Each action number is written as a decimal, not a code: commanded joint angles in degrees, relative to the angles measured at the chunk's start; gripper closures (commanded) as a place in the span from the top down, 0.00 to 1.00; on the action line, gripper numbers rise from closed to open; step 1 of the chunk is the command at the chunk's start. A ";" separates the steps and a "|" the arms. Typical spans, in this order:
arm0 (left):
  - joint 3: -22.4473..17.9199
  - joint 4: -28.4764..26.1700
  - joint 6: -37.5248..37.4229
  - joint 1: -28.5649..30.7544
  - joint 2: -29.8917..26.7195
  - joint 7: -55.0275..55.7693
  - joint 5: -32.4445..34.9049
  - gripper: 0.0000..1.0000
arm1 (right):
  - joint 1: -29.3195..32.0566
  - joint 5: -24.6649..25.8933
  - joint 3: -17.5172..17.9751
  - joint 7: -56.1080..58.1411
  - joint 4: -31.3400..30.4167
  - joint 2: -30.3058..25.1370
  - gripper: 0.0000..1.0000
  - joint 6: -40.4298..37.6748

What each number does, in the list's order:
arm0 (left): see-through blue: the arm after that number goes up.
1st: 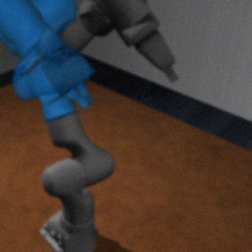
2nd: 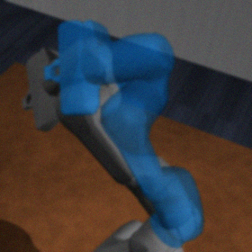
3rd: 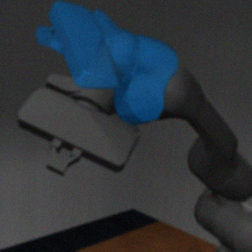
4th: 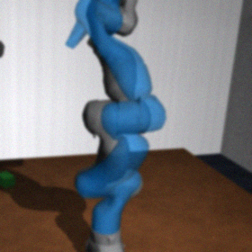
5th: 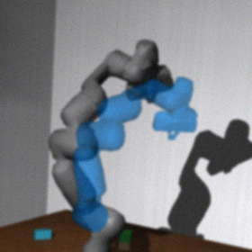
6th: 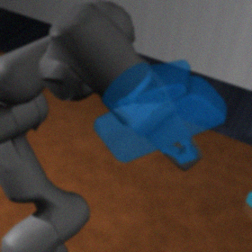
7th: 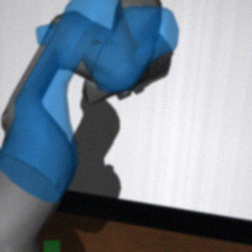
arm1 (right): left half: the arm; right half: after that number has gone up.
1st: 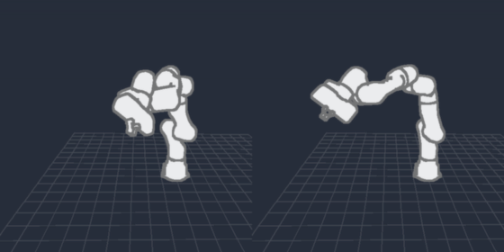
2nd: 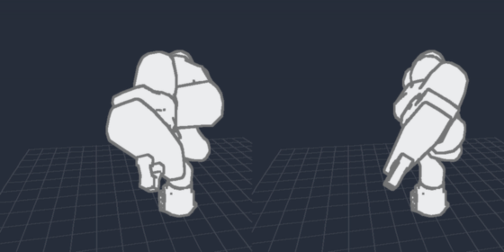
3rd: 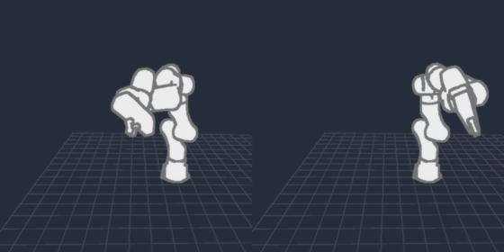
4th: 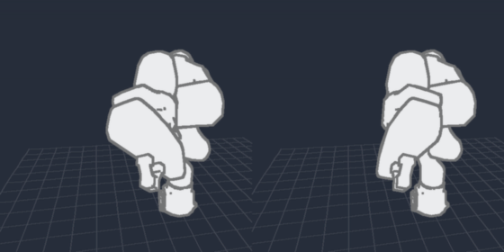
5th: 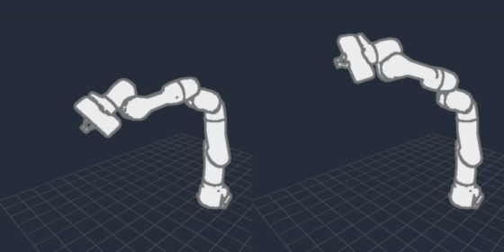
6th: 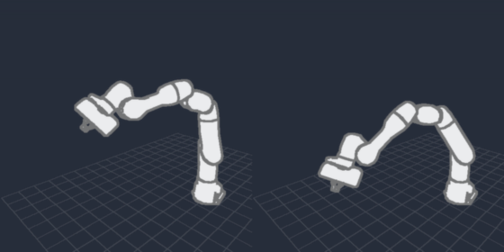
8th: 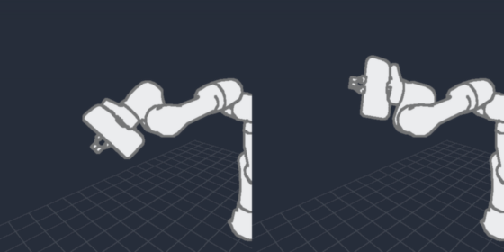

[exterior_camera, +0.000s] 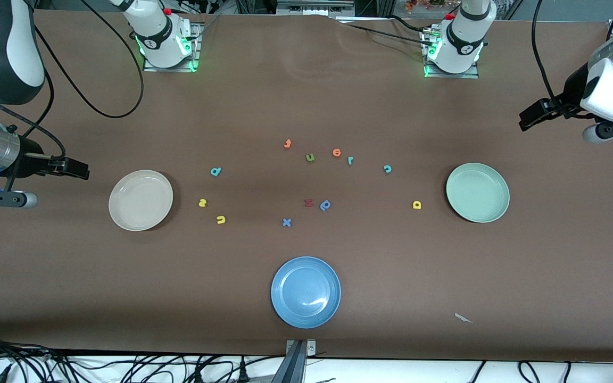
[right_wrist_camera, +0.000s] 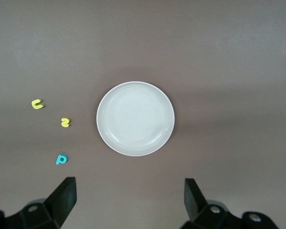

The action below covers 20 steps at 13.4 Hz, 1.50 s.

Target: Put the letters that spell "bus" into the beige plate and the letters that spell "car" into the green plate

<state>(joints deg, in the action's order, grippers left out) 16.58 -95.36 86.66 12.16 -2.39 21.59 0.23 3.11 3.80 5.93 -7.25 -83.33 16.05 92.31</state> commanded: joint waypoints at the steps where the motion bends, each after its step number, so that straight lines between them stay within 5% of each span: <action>1: 0.56 1.93 -1.50 0.67 0.89 -0.06 -0.58 1.00 | -0.21 1.21 0.23 -1.10 -0.26 -0.41 1.00 0.33; 20: 0.56 1.94 -1.94 0.67 0.89 -0.06 -0.58 1.00 | -0.13 0.60 0.23 -1.10 -0.34 -0.32 1.00 1.12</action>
<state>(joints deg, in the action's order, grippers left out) 16.58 -95.36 86.34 12.16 -2.36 21.59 0.23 3.01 3.97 5.93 -7.37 -83.33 16.05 93.05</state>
